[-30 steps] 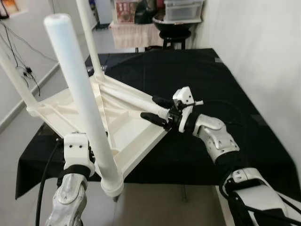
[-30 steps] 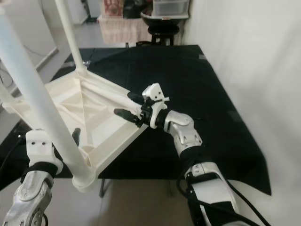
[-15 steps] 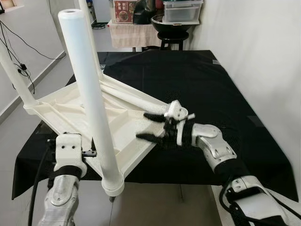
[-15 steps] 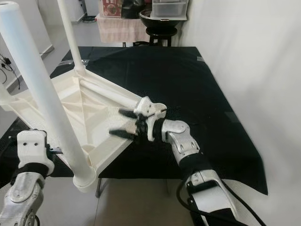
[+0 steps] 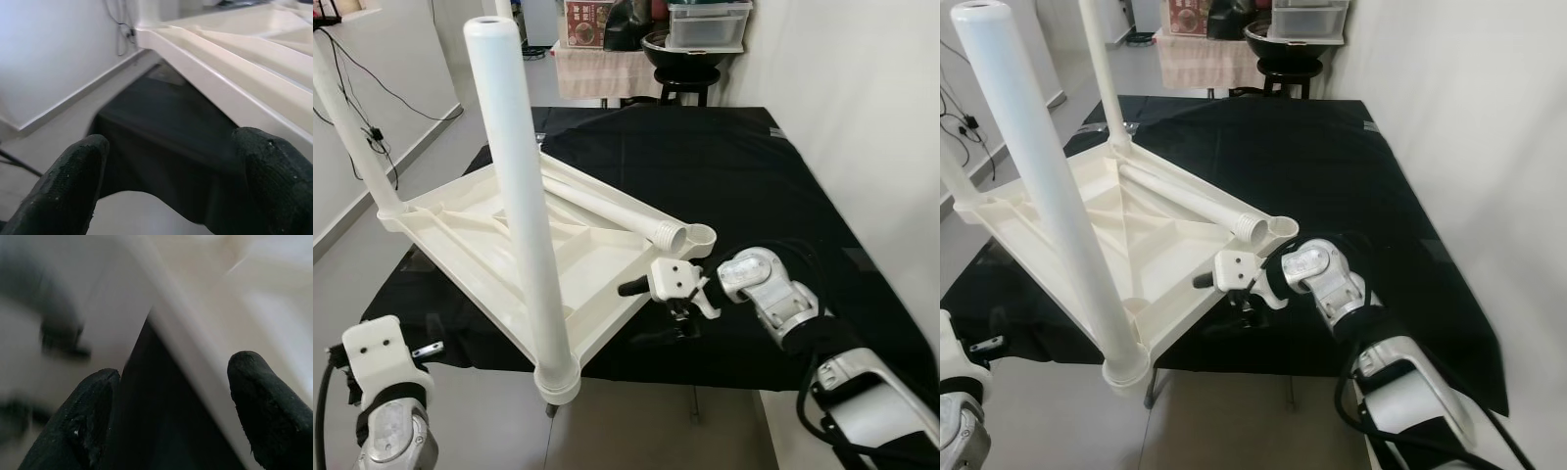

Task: Building children table

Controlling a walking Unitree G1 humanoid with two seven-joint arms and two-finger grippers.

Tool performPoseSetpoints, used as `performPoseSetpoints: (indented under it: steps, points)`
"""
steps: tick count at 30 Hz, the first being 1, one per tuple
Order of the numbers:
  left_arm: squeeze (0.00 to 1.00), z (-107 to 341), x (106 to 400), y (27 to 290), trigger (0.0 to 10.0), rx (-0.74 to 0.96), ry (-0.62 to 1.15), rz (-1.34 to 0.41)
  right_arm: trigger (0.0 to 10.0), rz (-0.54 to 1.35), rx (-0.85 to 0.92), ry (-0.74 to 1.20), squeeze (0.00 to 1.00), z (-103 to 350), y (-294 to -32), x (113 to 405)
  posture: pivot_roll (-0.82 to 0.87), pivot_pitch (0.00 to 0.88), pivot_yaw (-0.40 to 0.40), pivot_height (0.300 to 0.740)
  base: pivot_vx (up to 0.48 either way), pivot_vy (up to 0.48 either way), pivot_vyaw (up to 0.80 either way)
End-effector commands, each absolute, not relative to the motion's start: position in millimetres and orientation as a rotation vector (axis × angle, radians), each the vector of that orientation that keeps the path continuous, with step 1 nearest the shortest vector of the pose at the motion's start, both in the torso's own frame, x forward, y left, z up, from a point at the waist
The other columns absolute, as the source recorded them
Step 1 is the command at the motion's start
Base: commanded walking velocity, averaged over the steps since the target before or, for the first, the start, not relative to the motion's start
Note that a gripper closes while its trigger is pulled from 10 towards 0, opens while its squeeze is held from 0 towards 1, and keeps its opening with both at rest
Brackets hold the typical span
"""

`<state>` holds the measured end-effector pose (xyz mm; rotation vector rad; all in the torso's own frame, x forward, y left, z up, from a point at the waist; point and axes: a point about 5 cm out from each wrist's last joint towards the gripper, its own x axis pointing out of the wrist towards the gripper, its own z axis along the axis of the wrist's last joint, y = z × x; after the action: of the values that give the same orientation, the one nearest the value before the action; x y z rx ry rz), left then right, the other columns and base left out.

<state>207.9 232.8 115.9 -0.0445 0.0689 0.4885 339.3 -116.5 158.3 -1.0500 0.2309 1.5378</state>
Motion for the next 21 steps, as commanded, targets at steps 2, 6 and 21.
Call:
performPoseSetpoints:
  steps: [2, 6, 21]
  points:
    - [0.00, 112.9, 208.7, 210.3, 10.0, -0.056, 0.084, 0.373, 10.0, 1.553, -1.213, 0.233, 0.00, 158.2, -111.0, 340.0, 0.03, 0.055, -0.041, 0.740, 0.000, 0.000, 0.00]
    - [0.00, 112.9, 208.6, 199.6, 10.0, -0.039, 0.085, 0.319, 10.0, 1.545, -1.256, 0.225, 0.00, 158.5, -104.3, 341.4, 0.03, 0.056, -0.042, 0.740, 0.000, 0.000, 0.00]
    - [0.00, 115.9, 208.4, 179.4, 10.0, 0.071, 0.069, 0.191, 10.0, 1.569, -1.500, 0.126, 0.00, 181.7, -52.6, 349.6, 0.03, 0.076, -0.062, 0.740, 0.000, 0.000, 0.00]
